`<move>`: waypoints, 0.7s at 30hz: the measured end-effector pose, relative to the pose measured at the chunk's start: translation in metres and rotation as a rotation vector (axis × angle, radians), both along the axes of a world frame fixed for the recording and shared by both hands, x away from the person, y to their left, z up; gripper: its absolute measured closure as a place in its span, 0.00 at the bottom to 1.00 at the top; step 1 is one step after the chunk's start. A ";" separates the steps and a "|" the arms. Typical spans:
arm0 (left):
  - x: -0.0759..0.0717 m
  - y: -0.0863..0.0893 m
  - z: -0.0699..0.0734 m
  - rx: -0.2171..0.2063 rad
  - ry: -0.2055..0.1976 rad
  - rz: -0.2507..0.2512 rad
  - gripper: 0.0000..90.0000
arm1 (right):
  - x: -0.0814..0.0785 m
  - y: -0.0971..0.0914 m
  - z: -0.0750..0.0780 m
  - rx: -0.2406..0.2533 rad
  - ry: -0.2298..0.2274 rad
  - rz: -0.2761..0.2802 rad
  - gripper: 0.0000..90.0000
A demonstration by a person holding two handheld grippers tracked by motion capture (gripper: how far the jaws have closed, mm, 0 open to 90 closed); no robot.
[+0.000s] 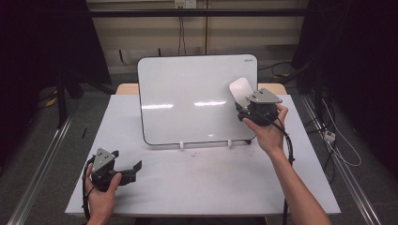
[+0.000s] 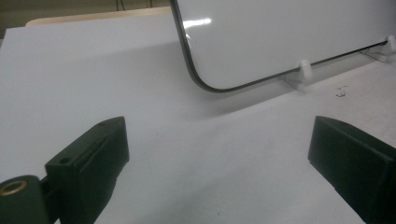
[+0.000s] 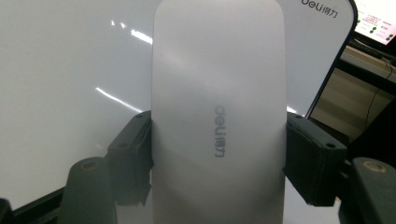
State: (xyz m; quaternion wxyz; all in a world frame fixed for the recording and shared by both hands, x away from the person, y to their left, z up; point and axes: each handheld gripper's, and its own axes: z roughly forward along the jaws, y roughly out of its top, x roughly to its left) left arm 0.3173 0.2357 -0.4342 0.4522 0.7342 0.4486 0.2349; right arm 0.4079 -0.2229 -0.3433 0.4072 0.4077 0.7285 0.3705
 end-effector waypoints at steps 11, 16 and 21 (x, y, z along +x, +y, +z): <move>0.001 0.000 0.000 0.009 0.002 0.002 0.06 | -0.013 -0.003 -0.014 0.007 0.013 0.015 0.36; 0.002 -0.001 0.000 0.006 0.003 -0.005 0.06 | -0.021 -0.003 -0.020 0.007 0.021 0.025 0.36; 0.002 -0.002 0.001 0.010 0.000 -0.009 0.06 | -0.025 -0.004 -0.026 0.014 0.033 0.030 0.36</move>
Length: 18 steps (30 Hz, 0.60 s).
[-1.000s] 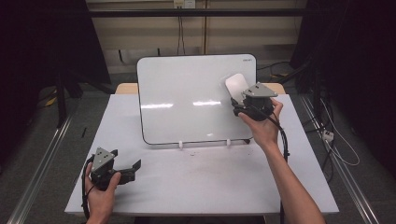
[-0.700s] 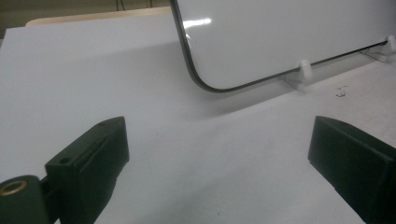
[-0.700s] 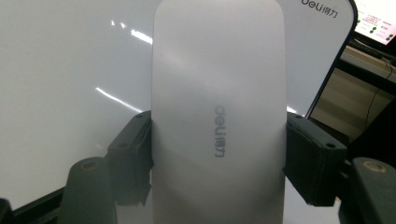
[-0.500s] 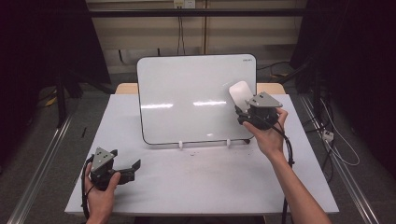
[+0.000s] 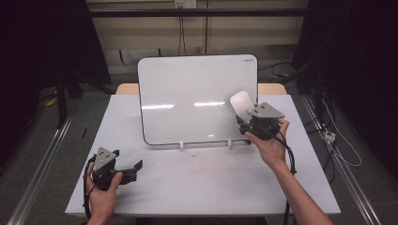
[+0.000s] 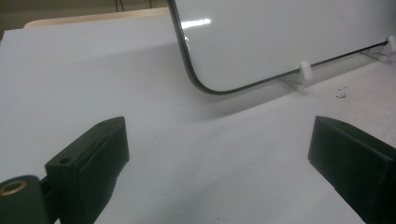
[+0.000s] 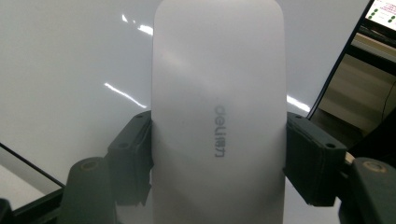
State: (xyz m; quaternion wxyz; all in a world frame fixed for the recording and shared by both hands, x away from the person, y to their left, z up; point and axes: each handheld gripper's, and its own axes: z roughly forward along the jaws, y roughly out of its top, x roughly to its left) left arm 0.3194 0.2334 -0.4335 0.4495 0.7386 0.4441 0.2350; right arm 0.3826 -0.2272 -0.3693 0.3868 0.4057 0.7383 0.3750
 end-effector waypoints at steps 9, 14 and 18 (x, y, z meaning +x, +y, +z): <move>-0.002 0.000 0.001 -0.004 -0.004 0.009 0.06 | -0.009 0.001 -0.016 -0.009 0.022 0.007 0.36; -0.002 0.001 0.000 -0.005 -0.005 0.010 0.06 | -0.010 0.002 -0.019 -0.010 0.017 0.003 0.36; -0.003 0.002 0.001 -0.001 -0.006 0.011 0.06 | -0.011 0.005 -0.024 -0.021 0.024 0.004 0.36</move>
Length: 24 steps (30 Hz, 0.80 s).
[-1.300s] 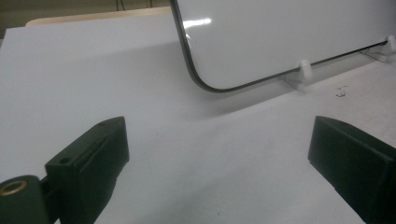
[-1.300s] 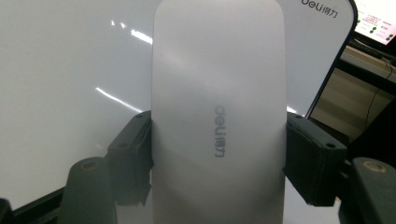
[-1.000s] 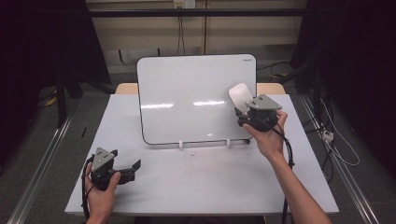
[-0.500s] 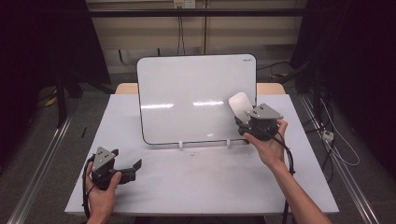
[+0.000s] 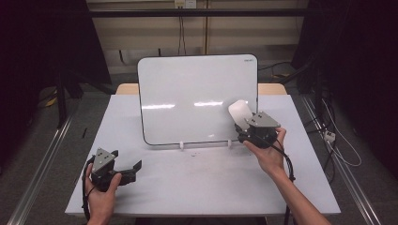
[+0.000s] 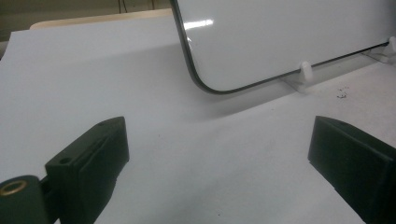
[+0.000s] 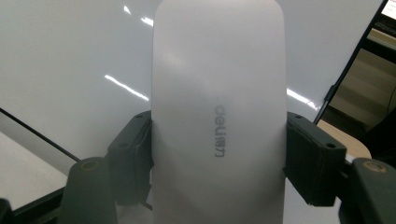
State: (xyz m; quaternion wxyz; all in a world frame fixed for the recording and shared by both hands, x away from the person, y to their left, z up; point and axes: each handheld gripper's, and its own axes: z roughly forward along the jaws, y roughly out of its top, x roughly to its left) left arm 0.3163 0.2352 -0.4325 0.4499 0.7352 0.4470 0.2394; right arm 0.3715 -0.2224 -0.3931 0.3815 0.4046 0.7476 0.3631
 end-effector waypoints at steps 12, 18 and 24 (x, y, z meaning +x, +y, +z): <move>-0.001 0.001 0.001 -0.007 -0.002 0.009 0.06 | 0.005 0.002 -0.019 -0.026 0.021 -0.001 0.36; -0.001 0.001 0.001 -0.001 -0.003 0.002 0.06 | 0.010 0.000 -0.025 -0.034 0.012 -0.013 0.36; -0.002 0.001 0.001 -0.002 -0.004 0.003 0.06 | 0.016 0.001 -0.034 -0.069 -0.007 -0.035 0.35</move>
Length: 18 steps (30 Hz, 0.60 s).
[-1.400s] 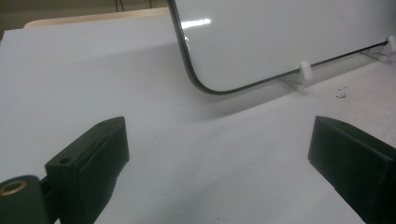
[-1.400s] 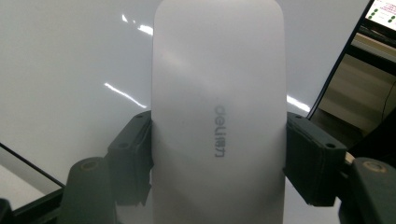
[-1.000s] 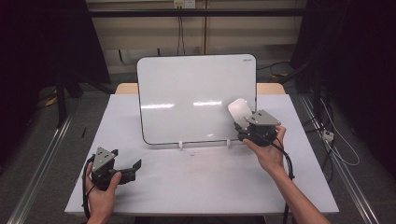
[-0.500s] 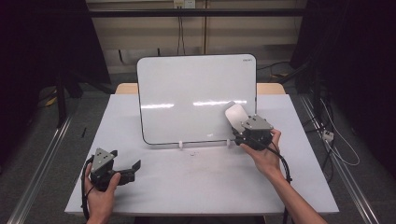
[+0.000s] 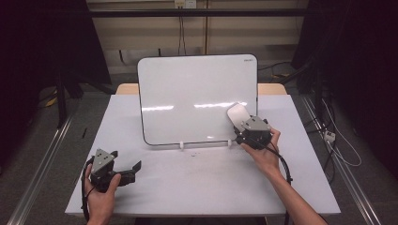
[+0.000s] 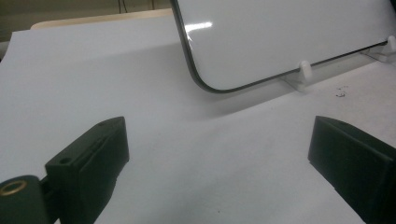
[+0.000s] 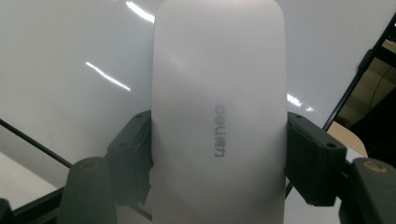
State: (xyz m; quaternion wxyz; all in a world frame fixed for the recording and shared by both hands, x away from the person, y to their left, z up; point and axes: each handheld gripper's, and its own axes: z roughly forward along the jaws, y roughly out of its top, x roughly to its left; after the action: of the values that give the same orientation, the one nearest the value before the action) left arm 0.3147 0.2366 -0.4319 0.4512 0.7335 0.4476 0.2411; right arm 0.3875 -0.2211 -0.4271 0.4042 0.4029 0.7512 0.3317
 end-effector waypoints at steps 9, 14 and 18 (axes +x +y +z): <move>0.000 0.000 0.001 -0.003 -0.004 0.003 0.06 | -0.002 0.002 0.001 -0.005 0.006 -0.012 0.35; 0.000 0.000 0.001 -0.003 -0.002 0.005 0.06 | -0.002 0.002 0.001 -0.003 0.009 -0.012 0.35; 0.001 0.000 0.001 0.001 0.001 0.004 0.06 | -0.002 0.001 0.002 0.004 0.014 -0.009 0.35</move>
State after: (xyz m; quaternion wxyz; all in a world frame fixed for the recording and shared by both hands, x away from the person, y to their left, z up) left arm 0.3157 0.2368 -0.4310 0.4502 0.7329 0.4493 0.2416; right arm 0.3856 -0.2202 -0.4254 0.3995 0.4096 0.7515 0.3286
